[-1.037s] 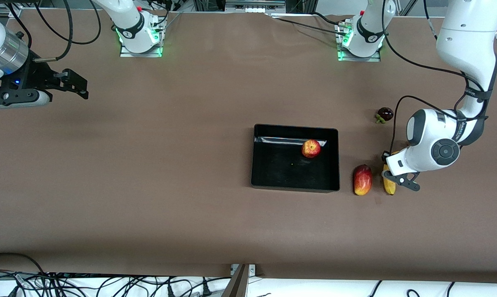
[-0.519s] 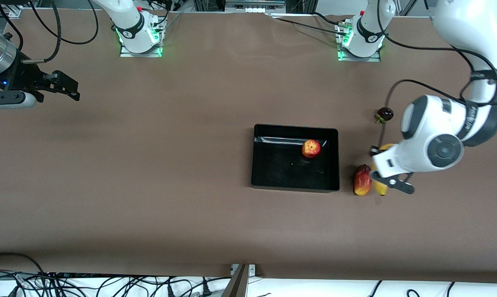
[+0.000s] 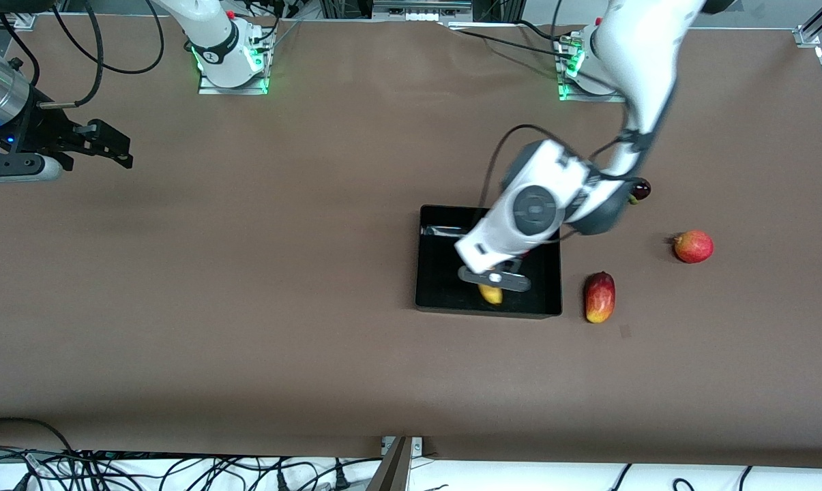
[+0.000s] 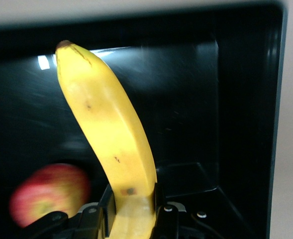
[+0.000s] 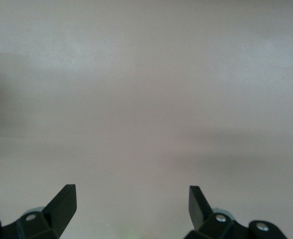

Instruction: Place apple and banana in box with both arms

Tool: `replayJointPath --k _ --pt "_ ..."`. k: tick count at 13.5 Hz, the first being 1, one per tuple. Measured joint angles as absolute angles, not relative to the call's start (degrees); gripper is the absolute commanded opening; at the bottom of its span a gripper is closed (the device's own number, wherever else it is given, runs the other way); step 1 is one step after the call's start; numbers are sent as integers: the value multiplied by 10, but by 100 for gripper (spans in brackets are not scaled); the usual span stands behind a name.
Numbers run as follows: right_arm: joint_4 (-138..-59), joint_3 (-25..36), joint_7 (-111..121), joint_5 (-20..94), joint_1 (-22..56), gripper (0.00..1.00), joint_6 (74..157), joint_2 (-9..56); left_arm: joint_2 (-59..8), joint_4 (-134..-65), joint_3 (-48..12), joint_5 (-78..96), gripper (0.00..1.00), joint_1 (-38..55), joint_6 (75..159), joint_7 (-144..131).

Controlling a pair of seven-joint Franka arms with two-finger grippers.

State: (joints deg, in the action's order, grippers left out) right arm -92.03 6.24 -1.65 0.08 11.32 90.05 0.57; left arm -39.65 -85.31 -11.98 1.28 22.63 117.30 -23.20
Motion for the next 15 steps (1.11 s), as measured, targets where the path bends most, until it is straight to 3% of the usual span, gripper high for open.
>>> replayJointPath --k 1,2,6,15 --pt "-920 62 -10 0 113 100 900 6 -414 -853 -120 13 78 238 1180 -241" --pt "-920 62 -2 0 113 100 899 7 -429 -853 -119 13 100 244 1193 -244" --pt "-920 59 6 0 114 100 897 17 -434 -841 -110 13 100 236 1199 -263" --pt "-910 55 9 2 115 100 895 24 -211 -806 -75 -12 100 67 909 -154"
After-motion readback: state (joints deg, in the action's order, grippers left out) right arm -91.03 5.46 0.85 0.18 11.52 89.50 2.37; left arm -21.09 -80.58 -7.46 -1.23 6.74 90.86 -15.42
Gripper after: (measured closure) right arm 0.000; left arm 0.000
